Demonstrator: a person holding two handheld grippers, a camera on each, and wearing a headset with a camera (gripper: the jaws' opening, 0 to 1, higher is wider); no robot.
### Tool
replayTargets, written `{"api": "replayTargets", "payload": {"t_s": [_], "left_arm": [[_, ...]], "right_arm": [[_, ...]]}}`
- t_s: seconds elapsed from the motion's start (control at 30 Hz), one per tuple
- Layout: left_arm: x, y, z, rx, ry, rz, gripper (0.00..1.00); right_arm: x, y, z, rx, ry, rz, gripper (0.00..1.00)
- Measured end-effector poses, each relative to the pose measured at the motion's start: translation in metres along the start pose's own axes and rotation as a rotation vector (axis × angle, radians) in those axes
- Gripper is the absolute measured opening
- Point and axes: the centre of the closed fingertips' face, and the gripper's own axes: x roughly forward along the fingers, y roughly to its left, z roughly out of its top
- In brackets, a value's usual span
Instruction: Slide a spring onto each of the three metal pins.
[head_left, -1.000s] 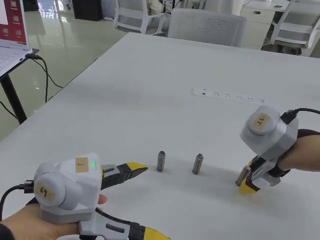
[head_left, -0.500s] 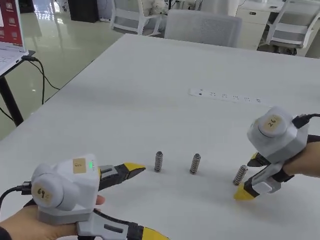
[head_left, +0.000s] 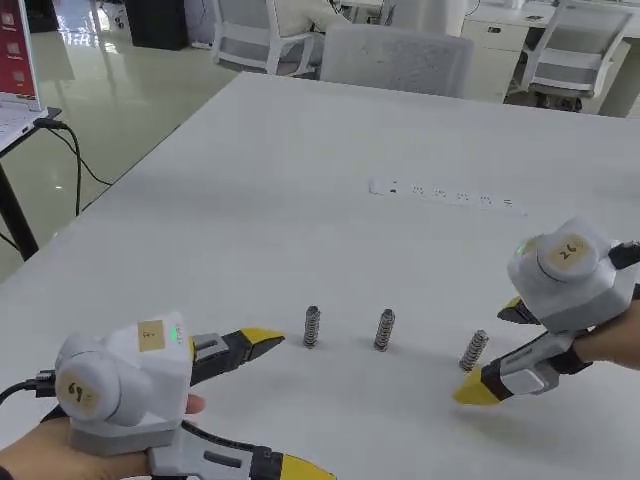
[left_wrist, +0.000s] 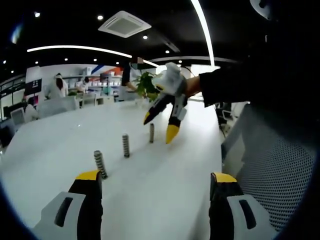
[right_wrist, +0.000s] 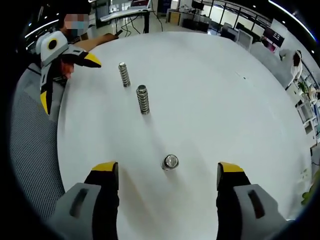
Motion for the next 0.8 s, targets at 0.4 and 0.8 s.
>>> {"api": "replayTargets", "payload": {"t_s": [0.4,0.8], "left_arm": [[0.000,0.003,0.003,-0.017,-0.017,0.020,0.85],[0.000,0.004,0.005,-0.023,-0.026,0.034,0.85]], "right_arm": [[-0.012,0.003,0.001,0.062,-0.100,-0.043,0.84],[-0.024,0.013,0.006,0.100,-0.187,-0.083,0.84]]}}
